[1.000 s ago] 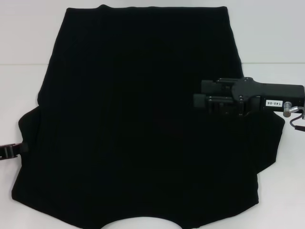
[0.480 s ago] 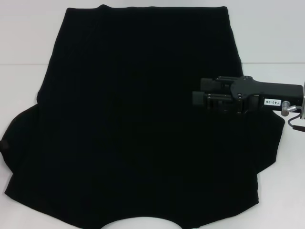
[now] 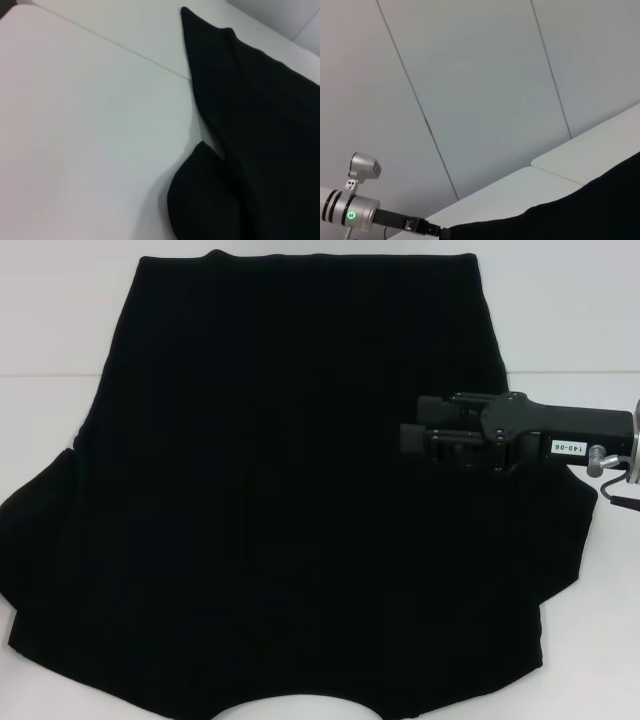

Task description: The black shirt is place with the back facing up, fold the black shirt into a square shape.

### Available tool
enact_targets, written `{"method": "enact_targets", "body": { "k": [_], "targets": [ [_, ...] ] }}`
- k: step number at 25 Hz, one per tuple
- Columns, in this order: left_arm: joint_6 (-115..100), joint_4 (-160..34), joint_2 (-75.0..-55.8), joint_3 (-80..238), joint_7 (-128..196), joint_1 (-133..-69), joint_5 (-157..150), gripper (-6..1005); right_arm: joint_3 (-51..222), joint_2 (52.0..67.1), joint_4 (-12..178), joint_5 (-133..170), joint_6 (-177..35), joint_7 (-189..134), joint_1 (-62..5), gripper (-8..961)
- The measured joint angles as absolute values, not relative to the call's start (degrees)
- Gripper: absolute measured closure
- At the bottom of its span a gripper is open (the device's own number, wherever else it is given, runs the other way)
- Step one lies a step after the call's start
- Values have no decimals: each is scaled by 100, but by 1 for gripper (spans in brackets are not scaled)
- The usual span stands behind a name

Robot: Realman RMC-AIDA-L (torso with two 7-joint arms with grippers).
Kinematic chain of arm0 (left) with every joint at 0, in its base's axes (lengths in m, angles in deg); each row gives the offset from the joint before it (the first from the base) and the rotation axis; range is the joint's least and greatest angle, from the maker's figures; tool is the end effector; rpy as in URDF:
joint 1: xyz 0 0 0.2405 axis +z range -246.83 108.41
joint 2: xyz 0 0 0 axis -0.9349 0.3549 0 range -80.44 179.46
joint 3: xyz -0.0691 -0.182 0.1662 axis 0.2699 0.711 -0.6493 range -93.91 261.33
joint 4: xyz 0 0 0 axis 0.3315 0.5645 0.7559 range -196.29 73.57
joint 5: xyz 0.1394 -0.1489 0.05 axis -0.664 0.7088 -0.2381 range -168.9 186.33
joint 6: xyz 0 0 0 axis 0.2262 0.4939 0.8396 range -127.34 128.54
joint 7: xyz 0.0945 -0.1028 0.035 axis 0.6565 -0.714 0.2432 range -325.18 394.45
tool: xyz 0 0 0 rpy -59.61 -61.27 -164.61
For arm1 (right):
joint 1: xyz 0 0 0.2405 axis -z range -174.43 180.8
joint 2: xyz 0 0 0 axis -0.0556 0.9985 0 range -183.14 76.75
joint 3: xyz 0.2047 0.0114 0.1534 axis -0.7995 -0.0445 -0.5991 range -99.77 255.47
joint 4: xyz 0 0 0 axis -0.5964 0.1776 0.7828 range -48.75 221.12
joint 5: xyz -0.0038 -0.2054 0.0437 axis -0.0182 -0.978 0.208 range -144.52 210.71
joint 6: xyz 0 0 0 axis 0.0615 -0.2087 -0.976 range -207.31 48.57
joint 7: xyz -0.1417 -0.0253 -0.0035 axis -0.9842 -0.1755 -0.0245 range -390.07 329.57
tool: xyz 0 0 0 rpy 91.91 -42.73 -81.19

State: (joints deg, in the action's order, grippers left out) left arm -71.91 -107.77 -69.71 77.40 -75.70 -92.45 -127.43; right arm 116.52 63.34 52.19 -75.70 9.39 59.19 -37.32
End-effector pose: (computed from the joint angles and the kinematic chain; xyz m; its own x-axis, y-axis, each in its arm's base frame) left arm -0.4072 0.2915 0.0861 0.2065 0.6529 0.7287 0.9634 -0.0056 -0.2679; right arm 0.2027 0.3794 0.0158 0.7069 -0.3676 -0.6043 -0.4897 -0.8708 -0.0432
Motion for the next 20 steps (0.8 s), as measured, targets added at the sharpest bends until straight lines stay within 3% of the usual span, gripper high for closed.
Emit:
{"method": "enact_targets", "body": {
  "k": [20],
  "targets": [
    [-7199, -10843, -6984, 7904, -7573, -9128, -12429, 996, 11643, 6306, 5218, -7560, 874, 5904, -3703, 251]
  ]
}}
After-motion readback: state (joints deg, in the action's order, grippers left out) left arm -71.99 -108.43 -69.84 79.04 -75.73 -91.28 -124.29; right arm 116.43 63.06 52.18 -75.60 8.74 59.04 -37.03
